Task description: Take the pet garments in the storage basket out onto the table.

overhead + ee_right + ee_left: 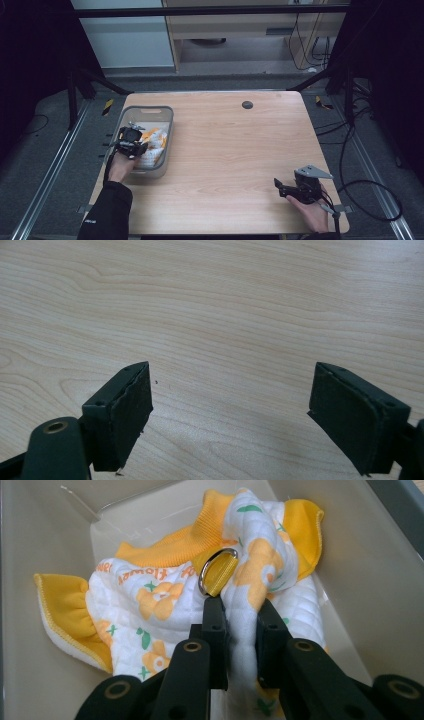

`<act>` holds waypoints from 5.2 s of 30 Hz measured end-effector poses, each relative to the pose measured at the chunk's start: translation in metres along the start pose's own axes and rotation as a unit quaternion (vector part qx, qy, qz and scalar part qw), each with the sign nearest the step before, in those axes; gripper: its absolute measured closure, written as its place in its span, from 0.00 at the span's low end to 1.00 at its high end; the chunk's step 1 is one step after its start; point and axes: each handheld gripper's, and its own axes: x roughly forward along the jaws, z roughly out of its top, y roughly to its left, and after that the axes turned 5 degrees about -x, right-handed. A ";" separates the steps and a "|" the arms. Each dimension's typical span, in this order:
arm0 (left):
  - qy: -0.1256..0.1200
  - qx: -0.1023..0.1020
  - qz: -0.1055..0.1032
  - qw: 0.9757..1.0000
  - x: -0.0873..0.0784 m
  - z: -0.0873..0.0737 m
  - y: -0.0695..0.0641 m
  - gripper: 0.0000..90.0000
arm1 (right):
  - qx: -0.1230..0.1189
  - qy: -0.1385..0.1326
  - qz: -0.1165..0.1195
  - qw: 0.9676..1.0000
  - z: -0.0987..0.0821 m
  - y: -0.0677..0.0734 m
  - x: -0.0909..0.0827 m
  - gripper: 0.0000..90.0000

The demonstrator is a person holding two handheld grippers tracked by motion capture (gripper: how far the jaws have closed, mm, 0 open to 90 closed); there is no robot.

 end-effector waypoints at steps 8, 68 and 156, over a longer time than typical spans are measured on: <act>-0.009 -0.006 -0.004 1.000 -0.007 -0.002 0.004 0.88 | -0.002 0.000 -0.001 1.000 0.000 0.000 0.000 0.19; -0.116 0.002 -0.018 0.993 -0.103 0.014 0.020 0.89 | -0.004 -0.003 -0.004 1.000 0.000 0.000 -0.001 0.19; -0.116 0.188 -0.129 0.967 -0.128 0.053 -0.115 0.89 | -0.002 -0.033 -0.029 0.999 0.001 -0.004 -0.006 0.17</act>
